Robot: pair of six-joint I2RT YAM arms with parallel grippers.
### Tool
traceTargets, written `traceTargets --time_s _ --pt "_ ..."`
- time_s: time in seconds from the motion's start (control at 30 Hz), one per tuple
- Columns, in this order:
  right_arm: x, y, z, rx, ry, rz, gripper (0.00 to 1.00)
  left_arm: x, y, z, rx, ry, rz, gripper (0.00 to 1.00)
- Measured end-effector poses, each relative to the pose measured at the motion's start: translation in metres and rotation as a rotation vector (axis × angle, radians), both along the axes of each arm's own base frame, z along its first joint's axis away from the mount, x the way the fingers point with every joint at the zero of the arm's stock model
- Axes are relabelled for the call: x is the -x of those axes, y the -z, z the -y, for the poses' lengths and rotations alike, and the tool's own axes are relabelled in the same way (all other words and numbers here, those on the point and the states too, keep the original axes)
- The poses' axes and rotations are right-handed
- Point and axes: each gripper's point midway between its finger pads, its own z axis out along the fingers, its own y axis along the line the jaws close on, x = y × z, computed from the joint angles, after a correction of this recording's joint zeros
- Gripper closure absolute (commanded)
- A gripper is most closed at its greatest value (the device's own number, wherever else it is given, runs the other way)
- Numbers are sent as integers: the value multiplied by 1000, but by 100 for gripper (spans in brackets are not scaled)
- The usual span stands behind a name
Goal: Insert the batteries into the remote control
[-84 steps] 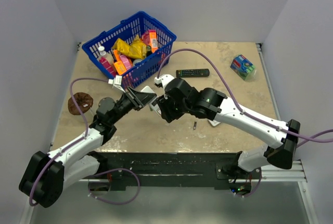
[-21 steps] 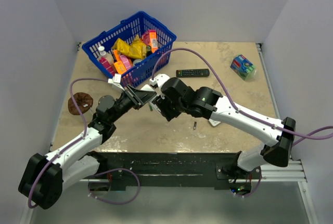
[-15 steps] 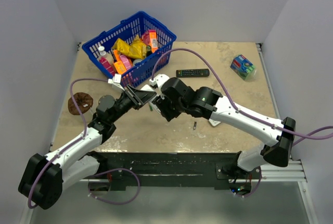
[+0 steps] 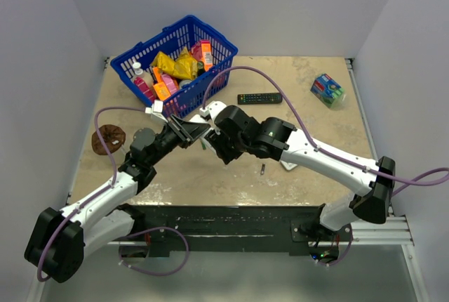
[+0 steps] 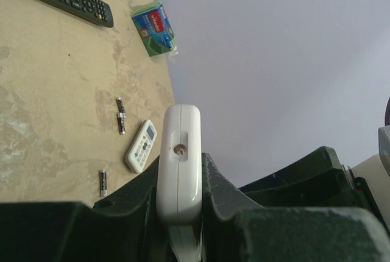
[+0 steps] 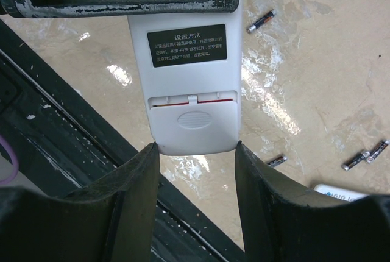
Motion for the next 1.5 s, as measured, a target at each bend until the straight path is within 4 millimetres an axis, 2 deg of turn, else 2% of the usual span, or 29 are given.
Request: traceTargets --time_s 0.37,1.2,1.5 --pt "-1 -1 1 -2 17 5 51 0 -5 0 10 3 22 100" --pt "-2 -6 0 67 18 -28 52 -1 -16 7 -32 32 112 100" --pt "-2 6 0 159 21 -80 52 -1 -17 9 -72 39 157 100"
